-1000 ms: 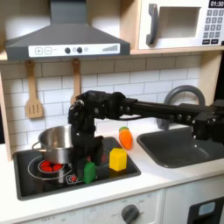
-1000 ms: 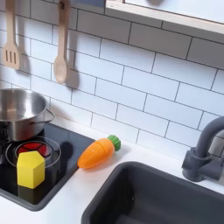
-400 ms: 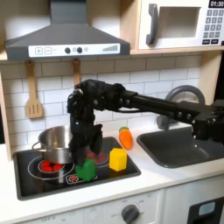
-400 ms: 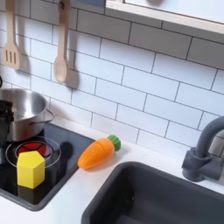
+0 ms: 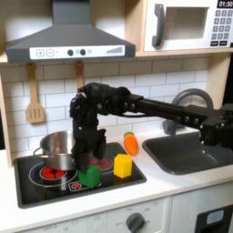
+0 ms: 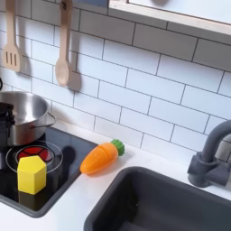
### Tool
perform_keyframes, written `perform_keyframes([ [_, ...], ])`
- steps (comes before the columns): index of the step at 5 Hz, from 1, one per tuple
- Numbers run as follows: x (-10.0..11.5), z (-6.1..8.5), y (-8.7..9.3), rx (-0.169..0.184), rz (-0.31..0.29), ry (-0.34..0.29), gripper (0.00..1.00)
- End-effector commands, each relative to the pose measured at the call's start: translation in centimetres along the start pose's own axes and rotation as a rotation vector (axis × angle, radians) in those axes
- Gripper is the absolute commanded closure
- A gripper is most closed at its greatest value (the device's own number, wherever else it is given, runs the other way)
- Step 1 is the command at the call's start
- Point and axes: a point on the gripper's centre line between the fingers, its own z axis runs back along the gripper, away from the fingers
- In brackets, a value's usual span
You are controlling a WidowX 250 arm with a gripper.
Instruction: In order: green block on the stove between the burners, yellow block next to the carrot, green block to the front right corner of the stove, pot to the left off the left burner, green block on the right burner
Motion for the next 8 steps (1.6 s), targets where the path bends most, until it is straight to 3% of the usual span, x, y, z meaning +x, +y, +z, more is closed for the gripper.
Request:
perform_keyframes([
  [1,-0.8,-0.7,-0.2,-0.012,-0.006,0.018,0.00],
  [5,-1.8,0.4,-1.4,-0.060,-0.013,0.005,0.00],
  [8,-2.5,1.0,-2.6,-0.077,-0.035,-0.006,0.00],
])
